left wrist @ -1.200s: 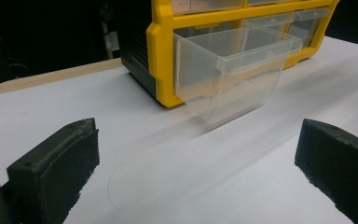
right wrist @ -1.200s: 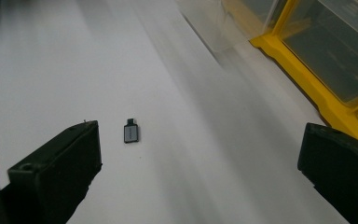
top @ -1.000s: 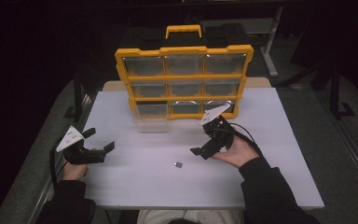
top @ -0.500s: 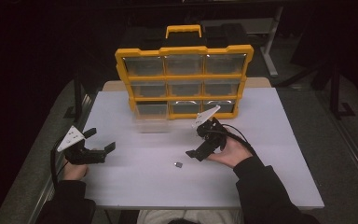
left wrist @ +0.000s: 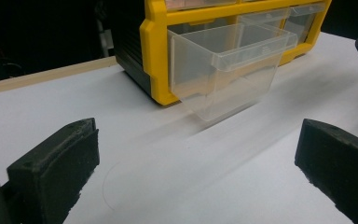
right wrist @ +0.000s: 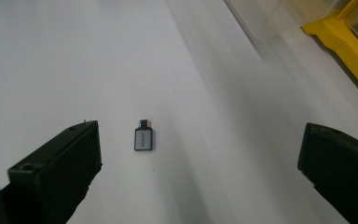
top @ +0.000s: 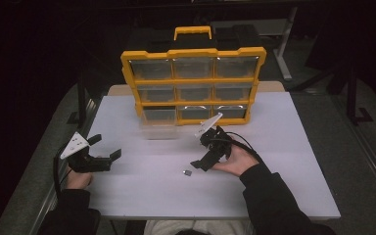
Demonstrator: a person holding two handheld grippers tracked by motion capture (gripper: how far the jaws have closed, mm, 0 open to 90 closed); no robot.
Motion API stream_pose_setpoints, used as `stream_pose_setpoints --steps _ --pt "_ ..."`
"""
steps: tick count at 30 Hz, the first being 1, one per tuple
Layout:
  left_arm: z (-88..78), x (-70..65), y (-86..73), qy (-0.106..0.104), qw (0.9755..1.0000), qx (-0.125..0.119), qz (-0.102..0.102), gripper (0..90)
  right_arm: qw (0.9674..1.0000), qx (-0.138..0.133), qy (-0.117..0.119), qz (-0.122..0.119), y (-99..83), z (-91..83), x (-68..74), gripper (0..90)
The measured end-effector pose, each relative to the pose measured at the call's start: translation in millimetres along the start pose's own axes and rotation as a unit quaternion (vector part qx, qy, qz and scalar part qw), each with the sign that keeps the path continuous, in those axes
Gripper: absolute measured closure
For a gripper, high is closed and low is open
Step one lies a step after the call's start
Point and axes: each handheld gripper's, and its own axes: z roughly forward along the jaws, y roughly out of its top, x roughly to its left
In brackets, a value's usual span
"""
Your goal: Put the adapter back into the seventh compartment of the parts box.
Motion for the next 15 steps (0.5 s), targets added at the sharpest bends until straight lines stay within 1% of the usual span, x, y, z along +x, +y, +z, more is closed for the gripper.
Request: stream_pose_setpoints --steps 8,15 --pt "0.2 0.0 -0.1 0.0 1.0 0.0 -0.001 0.0 0.9999 0.01 0.004 -0.008 1.1 7.9 0.8 0.0" --pt "0.2 0.0 0.0 0.0 1.0 0.0 -0.001 0.0 0.9998 0.017 0.009 -0.008 1.6 14.0 1.0 0.0"
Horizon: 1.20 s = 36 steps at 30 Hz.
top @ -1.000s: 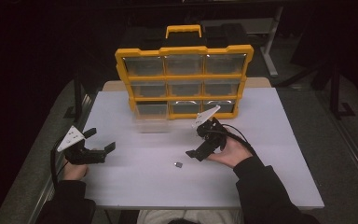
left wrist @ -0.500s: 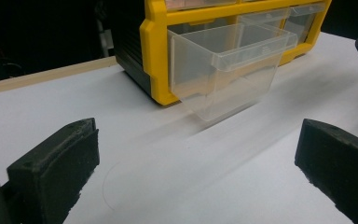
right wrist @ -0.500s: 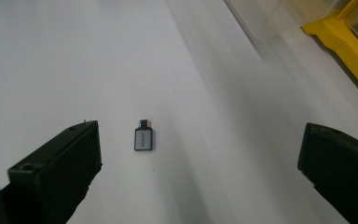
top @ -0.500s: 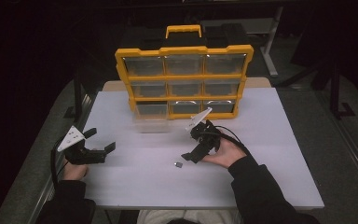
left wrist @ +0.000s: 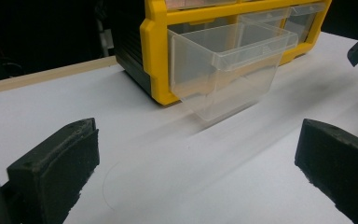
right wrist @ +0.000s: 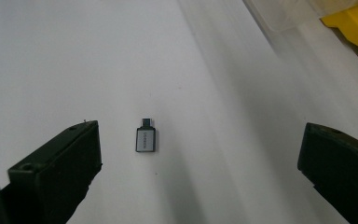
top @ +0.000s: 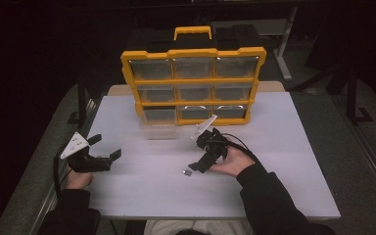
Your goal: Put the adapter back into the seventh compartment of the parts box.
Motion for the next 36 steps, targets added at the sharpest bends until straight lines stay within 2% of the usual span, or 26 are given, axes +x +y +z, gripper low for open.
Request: stream_pose_setpoints --steps 9,22,26,30,36 --pt "0.2 0.1 -0.1 0.0 1.0 0.0 0.0 0.0 0.9998 0.017 0.009 -0.003 1.5 11.9 3.1 0.0" --pt "0.7 0.1 0.0 0.0 1.0 0.001 0.0 0.0 0.9985 0.046 0.018 -0.024 4.5 28.7 12.0 0.0" --pt "0.8 0.0 0.0 0.0 1.0 0.001 0.0 0.0 0.9977 0.051 0.021 -0.04 4.9 30.3 16.1 7.2" --pt "1.8 -0.3 -0.4 -0.003 1.0 0.004 0.002 0.0 0.9972 0.051 0.03 -0.046 5.9 30.7 18.9 13.8" --pt "1.8 -0.3 -0.3 -0.004 1.0 0.005 0.002 0.0 0.9957 0.067 0.04 -0.05 5.3 34.5 21.2 27.0"
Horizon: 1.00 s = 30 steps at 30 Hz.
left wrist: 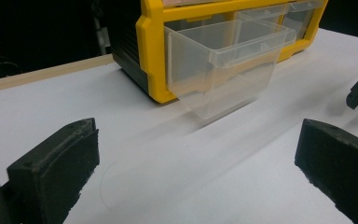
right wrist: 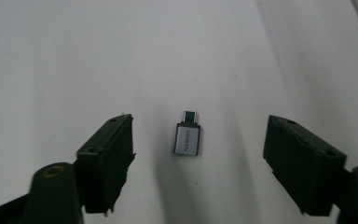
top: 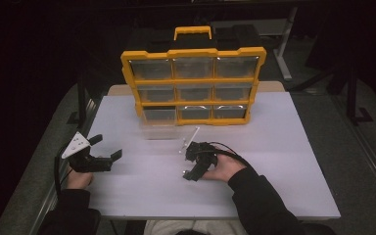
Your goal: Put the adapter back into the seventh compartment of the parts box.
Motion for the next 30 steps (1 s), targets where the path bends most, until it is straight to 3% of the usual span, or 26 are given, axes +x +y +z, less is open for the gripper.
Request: stream_pose_setpoints --steps 6,14,25,30 --pt "0.3 -0.2 -0.1 0.0 1.0 0.001 0.0 0.0 1.0 0.0 0.0 -0.008 0.4 2.6 2.3 38.4" --pt "0.4 -0.3 -0.2 -0.001 1.0 0.0 0.0 0.0 0.9999 0.011 0.009 -0.002 0.8 6.7 3.2 52.4" --pt "0.6 -0.4 -0.3 -0.001 1.0 0.001 0.0 0.0 0.9997 0.023 -0.002 0.002 2.1 13.1 5.0 71.6" --pt "0.6 -0.4 -0.2 -0.001 1.0 0.001 0.0 0.0 0.9997 0.024 -0.002 0.002 2.3 13.0 3.9 74.4"
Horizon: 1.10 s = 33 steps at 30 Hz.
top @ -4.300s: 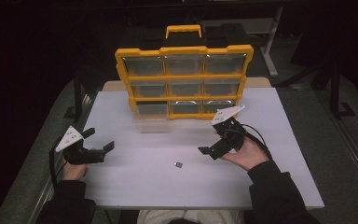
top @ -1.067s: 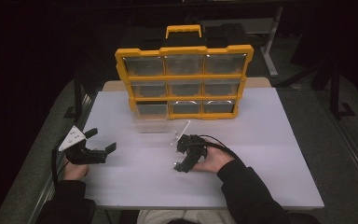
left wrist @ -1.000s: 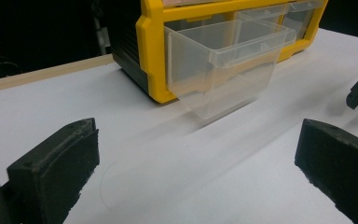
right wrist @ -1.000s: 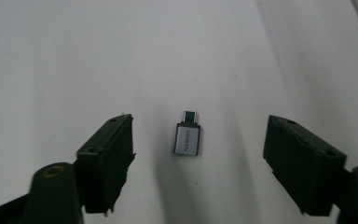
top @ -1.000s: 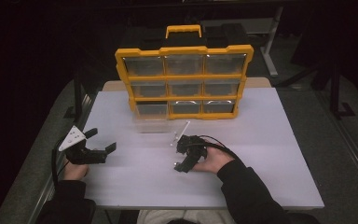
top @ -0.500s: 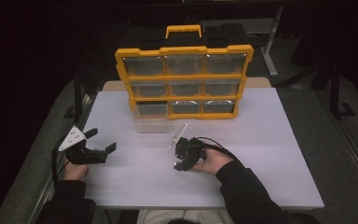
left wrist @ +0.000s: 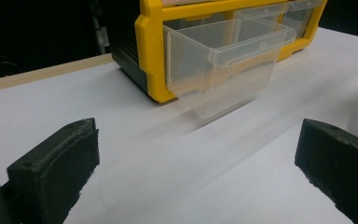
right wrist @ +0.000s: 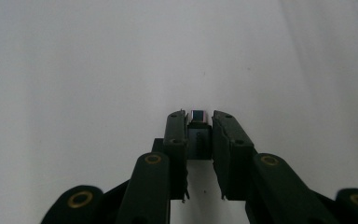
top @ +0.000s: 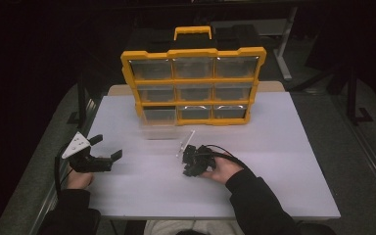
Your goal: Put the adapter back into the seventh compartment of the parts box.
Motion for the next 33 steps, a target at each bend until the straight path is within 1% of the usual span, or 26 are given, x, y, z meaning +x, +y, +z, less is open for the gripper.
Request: stream_pose_setpoints --steps 6,9,15,20,33 --pt "0.3 0.0 -0.1 0.0 1.0 0.001 0.001 0.0 1.0 0.001 0.003 0.001 -0.3 -1.2 -0.9 74.5" --pt "0.1 0.0 0.0 0.0 1.0 0.0 0.0 0.0 1.0 -0.003 0.005 0.002 -1.0 -4.1 -2.4 74.5" --pt "0.1 -0.1 -0.1 0.0 1.0 0.001 0.001 0.0 0.9999 -0.012 0.001 0.003 -0.8 -13.4 -5.5 74.5" --pt "0.0 0.1 -0.1 0.0 1.0 0.001 0.0 0.0 0.9997 -0.022 0.003 0.008 -0.1 -21.2 -9.0 74.5" --pt "0.1 0.0 0.0 0.0 1.0 0.0 0.0 0.0 0.9995 -0.029 -0.006 0.004 7.5 -38.8 -13.0 74.6"
